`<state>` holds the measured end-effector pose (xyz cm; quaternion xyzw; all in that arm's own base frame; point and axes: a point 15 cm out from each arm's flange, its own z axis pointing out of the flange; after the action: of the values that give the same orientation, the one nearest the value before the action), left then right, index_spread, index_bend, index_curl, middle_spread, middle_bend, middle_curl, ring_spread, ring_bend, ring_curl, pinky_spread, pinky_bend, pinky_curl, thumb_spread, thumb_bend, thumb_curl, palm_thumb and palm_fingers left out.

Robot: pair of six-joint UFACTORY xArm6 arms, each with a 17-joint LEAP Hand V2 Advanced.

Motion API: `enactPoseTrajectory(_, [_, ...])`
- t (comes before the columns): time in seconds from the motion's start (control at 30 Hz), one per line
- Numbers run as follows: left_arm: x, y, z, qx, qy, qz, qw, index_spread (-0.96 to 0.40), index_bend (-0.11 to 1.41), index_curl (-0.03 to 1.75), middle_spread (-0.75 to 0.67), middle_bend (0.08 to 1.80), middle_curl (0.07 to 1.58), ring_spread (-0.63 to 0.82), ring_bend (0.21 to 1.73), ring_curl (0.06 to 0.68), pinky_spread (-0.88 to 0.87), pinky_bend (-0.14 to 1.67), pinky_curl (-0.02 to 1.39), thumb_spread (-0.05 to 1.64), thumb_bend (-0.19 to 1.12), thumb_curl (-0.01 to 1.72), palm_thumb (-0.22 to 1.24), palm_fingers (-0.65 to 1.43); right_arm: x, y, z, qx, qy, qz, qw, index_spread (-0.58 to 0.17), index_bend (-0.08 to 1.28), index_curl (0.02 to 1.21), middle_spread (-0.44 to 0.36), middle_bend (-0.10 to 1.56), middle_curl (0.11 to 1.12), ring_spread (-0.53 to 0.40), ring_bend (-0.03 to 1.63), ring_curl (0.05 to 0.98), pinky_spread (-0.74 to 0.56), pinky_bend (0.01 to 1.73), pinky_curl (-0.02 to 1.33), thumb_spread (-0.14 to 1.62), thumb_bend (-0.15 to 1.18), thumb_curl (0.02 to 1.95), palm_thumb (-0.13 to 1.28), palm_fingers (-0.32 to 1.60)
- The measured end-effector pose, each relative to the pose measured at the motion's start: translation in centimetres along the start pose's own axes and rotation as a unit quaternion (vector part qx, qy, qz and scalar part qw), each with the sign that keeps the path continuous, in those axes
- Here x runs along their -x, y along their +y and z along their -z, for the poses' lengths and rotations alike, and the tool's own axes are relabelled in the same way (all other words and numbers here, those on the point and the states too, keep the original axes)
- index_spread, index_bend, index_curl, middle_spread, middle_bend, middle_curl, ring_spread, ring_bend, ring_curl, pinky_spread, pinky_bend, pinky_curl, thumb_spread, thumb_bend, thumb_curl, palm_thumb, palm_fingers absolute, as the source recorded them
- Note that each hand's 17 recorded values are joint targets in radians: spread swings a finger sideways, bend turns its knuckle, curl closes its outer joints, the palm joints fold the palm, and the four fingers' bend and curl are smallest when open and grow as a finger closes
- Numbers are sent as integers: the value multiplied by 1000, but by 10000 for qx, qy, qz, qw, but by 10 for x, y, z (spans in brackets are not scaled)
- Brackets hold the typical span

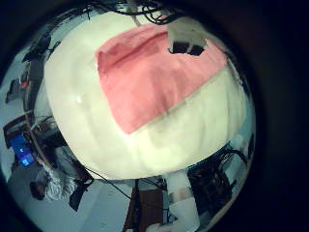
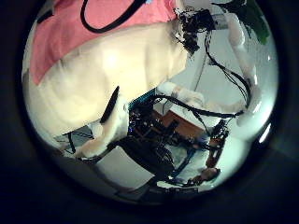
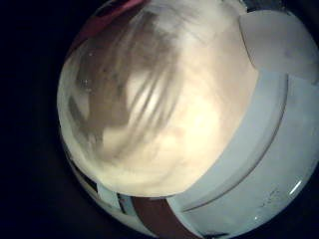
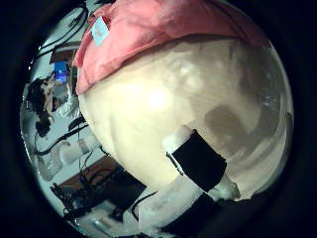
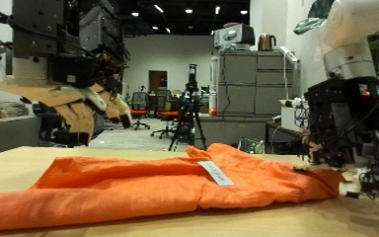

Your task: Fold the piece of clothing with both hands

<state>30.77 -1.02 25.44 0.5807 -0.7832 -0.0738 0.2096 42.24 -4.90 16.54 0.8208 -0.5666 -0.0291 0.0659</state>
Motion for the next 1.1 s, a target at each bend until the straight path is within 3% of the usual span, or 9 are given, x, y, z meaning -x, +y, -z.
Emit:
enactPoseTrajectory(0.13, [1,7,-2,-17,-7,30,10000,-99,171,349,108,180,318,297,512,249,200,390,362,1157,-18,309,513,117,-18,4,20,-220,86,-187,9995,-349,168,330,-71,186,328,59,220,232,186,262,306,1400,18,208,542,206])
enactPoseTrajectory(0.4, [5,15,-2,-54,-30,59,10000,-99,174,349,108,179,313,296,512,242,195,391,362,1158,-17,306,513,120,-8,-17,32,-337,164,-47,9993,-371,165,316,-73,174,309,73,269,252,171,285,314,1252,15,285,694,205])
enactPoseTrajectory(0.73, [13,32,-3,-123,-100,134,9998,-105,174,347,96,181,315,290,516,238,185,390,357,1157,-18,306,514,127,-10,-48,17,-63,568,182,9982,-371,177,323,-34,183,302,121,219,246,184,292,316,1142,-17,343,773,166])
enactPoseTrajectory(0.93, [18,33,2,-173,-139,170,9996,-107,174,349,94,180,314,289,520,235,185,391,356,1155,-19,305,512,136,-25,-70,9,178,1309,219,9910,-345,151,306,-19,192,305,77,258,257,147,309,318,1034,-27,355,749,192])
enactPoseTrajectory(1.1, [20,29,5,-180,-141,170,9996,-111,175,349,94,185,314,284,518,231,185,387,356,1154,-18,303,510,140,-26,-87,1,243,1470,263,9885,-336,145,286,-39,203,315,4,346,278,97,309,313,981,-23,367,764,251])
